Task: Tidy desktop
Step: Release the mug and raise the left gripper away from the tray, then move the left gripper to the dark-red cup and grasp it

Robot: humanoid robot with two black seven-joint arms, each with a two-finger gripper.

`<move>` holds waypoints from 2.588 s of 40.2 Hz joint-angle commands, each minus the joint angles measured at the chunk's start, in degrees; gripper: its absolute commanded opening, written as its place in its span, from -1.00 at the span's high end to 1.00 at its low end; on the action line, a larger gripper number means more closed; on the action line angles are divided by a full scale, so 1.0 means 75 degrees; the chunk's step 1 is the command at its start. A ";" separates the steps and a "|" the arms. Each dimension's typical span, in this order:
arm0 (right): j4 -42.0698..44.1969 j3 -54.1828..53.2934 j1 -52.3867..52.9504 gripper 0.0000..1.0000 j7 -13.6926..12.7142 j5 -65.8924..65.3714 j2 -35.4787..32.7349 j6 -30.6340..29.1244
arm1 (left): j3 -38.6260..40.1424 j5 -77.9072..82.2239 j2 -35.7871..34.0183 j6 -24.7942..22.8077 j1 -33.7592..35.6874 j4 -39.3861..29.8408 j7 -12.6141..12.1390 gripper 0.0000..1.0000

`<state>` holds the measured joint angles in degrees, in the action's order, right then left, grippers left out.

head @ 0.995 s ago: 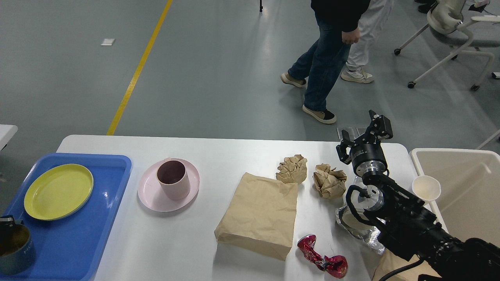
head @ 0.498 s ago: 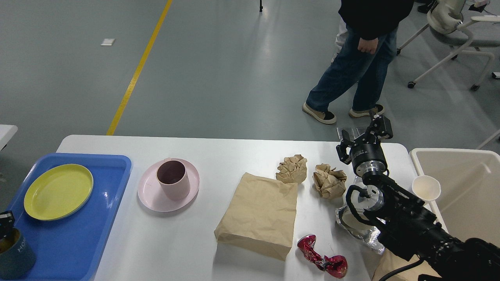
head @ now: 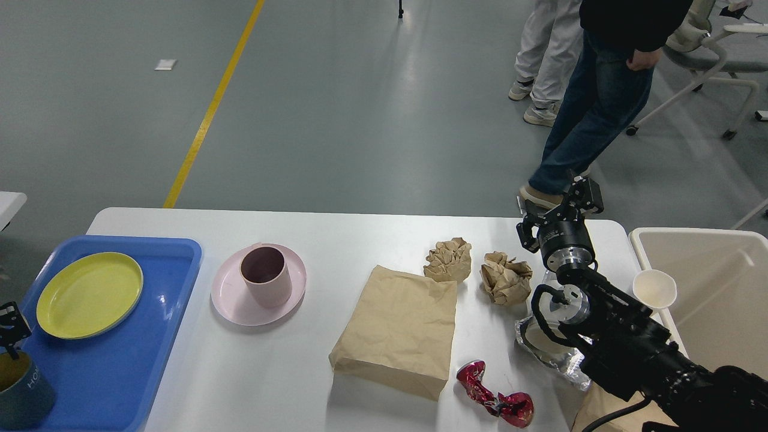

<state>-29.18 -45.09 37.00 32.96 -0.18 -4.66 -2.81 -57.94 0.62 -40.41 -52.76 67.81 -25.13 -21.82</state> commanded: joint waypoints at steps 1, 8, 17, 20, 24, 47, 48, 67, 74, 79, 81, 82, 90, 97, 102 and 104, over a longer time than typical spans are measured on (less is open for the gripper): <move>0.0000 0.0000 0.0000 -1.00 0.0000 0.0000 0.0000 -0.0001 | 0.0002 0.0000 -0.0096 -0.0184 0.0356 -0.0024 0.0003 -0.88; 0.0000 0.0000 0.0000 -1.00 0.0000 0.0000 0.0000 0.0011 | 0.0107 -0.0094 -0.0026 -0.0231 0.1186 -0.0048 0.0015 -0.88; 0.0000 0.0000 0.0000 -1.00 0.0000 0.0000 0.0000 -0.0001 | -0.0033 -0.0094 0.0618 -0.0231 0.2383 -0.0282 0.0004 -0.89; 0.0000 0.0000 0.0000 -1.00 0.0000 0.0000 0.0000 -0.0001 | -0.0173 -0.0082 0.0934 -0.0243 0.2769 -0.0387 -0.0020 -0.89; 0.0000 0.0000 0.0000 -1.00 0.0000 0.0000 0.0000 -0.0001 | -0.0653 -0.0094 0.1368 -0.0299 0.3472 -0.0680 -0.0032 -0.89; 0.0000 0.0000 0.0000 -1.00 0.0000 0.0000 0.0000 -0.0001 | -0.1020 -0.0176 0.4179 0.0269 0.4168 -0.1572 0.0062 -0.89; 0.0000 0.0000 0.0000 -1.00 0.0000 0.0000 0.0000 -0.0001 | -0.0913 -0.0176 0.4239 0.0458 0.4038 -0.1525 0.0051 -0.89; 0.0000 0.0000 0.0000 -1.00 0.0000 0.0000 0.0000 -0.0001 | -0.0678 -0.0164 0.4931 0.1831 0.2314 -0.0306 0.0027 -0.90; 0.0000 0.0000 0.0000 -1.00 0.0000 0.0000 0.0000 -0.0001 | -0.0643 -0.0164 0.5001 0.1843 0.2138 -0.0271 0.0027 -0.90; -0.0011 0.0000 0.0000 -1.00 0.0000 0.0000 0.0000 -0.0001 | -0.0479 -0.0164 0.4978 0.1867 0.1904 -0.0247 0.0027 -0.90; 0.0000 0.0000 0.0000 -1.00 0.0000 0.0000 0.0000 -0.0001 | -0.0467 -0.0164 0.4990 0.1878 0.1822 -0.0224 0.0027 -0.90; 0.0000 0.0000 0.0000 -1.00 0.0000 0.0000 0.0000 -0.0001 | -0.0467 -0.0164 0.4990 0.1867 0.1775 -0.0200 0.0027 -0.90; -0.0011 0.0000 0.0000 -1.00 0.0000 0.0000 0.0000 0.0011 | -0.0408 -0.0176 0.4990 0.2276 0.1459 -0.0083 0.0039 -0.89; 0.0000 0.0000 0.0000 -1.00 0.0000 0.0000 0.0000 -0.0001 | 0.0084 -0.0176 0.4966 0.2827 0.1095 -0.0013 0.0015 -0.85; 0.0000 0.0000 0.0000 -1.00 0.0000 0.0000 0.0000 -0.0001 | 0.0084 -0.0164 0.4955 0.2991 0.1001 0.0069 0.0015 -0.70; 0.0000 0.0000 0.0000 -1.00 0.0000 0.0000 0.0000 -0.0001 | 0.0084 -0.0152 0.4955 0.3015 0.0943 0.0081 0.0004 -0.60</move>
<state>-29.22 -45.09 37.00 32.96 -0.17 -4.66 -2.81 -57.46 -0.70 -3.21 -31.08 75.75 -24.96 -21.68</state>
